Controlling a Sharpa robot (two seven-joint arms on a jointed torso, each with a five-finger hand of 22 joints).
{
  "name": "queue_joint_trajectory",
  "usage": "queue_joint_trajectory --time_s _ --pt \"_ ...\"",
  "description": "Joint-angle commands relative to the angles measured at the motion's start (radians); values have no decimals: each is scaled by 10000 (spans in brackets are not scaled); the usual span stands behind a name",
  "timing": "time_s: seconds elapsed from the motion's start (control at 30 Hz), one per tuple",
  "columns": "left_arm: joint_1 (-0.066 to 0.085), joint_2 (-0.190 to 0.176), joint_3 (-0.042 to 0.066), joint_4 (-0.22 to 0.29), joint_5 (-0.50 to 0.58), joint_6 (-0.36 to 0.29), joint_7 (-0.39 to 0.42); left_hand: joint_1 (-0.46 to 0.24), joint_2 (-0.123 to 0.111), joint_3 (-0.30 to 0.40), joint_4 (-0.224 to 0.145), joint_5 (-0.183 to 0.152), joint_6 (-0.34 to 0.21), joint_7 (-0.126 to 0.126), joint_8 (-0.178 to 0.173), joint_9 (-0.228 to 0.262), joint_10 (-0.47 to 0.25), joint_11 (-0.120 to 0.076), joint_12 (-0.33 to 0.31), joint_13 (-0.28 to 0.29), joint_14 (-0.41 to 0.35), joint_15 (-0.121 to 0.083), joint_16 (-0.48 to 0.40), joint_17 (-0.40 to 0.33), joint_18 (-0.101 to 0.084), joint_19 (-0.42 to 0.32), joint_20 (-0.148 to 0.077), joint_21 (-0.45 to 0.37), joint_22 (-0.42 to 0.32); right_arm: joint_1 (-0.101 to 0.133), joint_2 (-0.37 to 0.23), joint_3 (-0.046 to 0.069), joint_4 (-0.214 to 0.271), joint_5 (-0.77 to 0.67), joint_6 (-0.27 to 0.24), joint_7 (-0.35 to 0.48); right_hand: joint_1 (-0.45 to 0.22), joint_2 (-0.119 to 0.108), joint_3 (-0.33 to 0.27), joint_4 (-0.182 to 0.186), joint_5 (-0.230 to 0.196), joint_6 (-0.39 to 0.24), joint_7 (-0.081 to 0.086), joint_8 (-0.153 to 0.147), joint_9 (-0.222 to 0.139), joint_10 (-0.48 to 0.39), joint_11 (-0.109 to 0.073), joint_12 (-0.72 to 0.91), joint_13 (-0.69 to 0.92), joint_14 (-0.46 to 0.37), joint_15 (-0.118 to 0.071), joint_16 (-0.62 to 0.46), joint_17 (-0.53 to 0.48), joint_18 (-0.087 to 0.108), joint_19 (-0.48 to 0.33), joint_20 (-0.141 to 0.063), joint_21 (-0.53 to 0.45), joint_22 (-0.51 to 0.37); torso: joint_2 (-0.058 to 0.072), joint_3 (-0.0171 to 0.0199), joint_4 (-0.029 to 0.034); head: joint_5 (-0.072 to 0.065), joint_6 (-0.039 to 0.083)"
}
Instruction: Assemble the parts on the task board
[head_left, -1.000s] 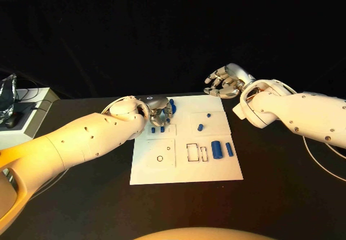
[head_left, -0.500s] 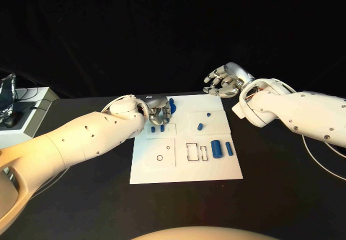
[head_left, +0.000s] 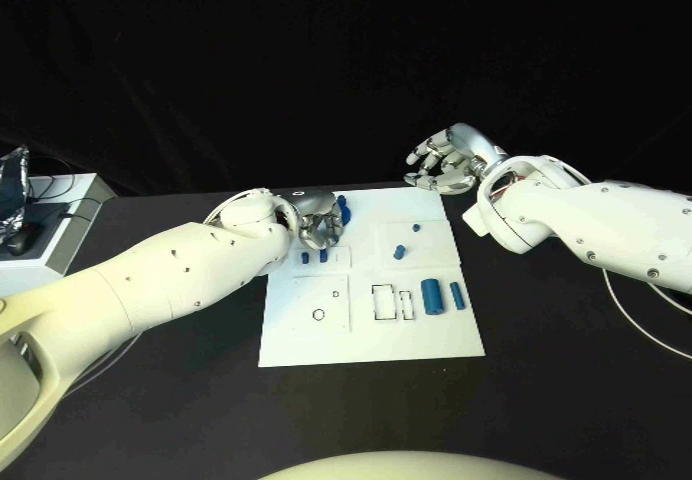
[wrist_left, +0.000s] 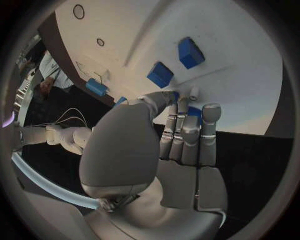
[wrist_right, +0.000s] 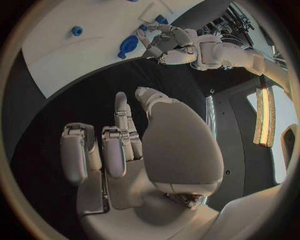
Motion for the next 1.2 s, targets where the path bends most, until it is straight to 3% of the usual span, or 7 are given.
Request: queue_joint_trajectory --time_s 0.03,0.27,0.5,0.67,0.83,1.2 --pt "14 23 -2 -2 131 66 65 -148 -17 53 -10 -58 -85 27 -54 -12 12 45 -78 -22 49 38 51 -36 -200 17 -3 39 11 -2 -4 2 21 -102 12 110 -58 -52 82 -3 5 27 43 33 10 35 18 -55 -21 784 53 -56 1393 140 602 21 -61 2002 -8 1 7 0 -3" --pt "14 34 -38 -18 143 51 69 -392 -185 -82 -19 -73 -340 -10 -289 -82 -21 119 -386 -96 12 106 80 -159 -198 -33 49 3 -20 -2 -13 2 22 -102 20 98 -64 -58 85 -4 5 20 47 27 10 38 21 -94 -58 783 55 -57 1392 142 600 22 -69 1998 -7 0 10 0 -10" --pt "13 62 -98 -62 145 38 60 -461 -198 -156 -25 -79 -355 -4 -324 -89 -40 137 -470 -111 5 126 93 -187 -197 -39 68 -9 -28 -2 -20 2 32 -102 29 96 -67 -59 87 -4 6 18 48 25 12 39 23 -117 -79 782 57 -59 1388 143 598 23 -75 1996 2 8 -7 3 2" --pt "13 85 -116 -103 140 -38 58 -393 -74 -126 -104 -76 -72 73 -230 -35 204 68 -506 -83 99 79 162 -103 -224 118 60 91 135 -2 -23 2 39 -102 33 91 -70 -57 93 -6 6 19 50 23 14 46 25 -153 -114 781 59 -60 1383 142 600 25 -71 1999 5 8 -1 0 1" --pt "12 112 -123 -146 136 -112 60 -162 249 57 -322 -96 526 56 1 104 798 -115 -520 11 389 -87 286 181 -294 452 -66 344 488 -2 -22 3 43 -102 41 90 -70 -57 93 -6 6 19 50 23 14 46 25 -153 -114 781 59 -60 1383 142 600 25 -71 1999 4 6 7 -13 -13" --pt "11 137 -136 -222 118 -326 116 -9 403 193 -595 -123 737 31 22 162 1116 -182 -670 71 657 -169 374 494 -359 702 -149 570 797 -2 -15 3 45 -102 43 92 -68 -41 107 -7 10 27 47 26 18 68 25 -179 -144 783 59 -57 1390 140 603 26 -65 2003 -11 6 7 -7 -12"
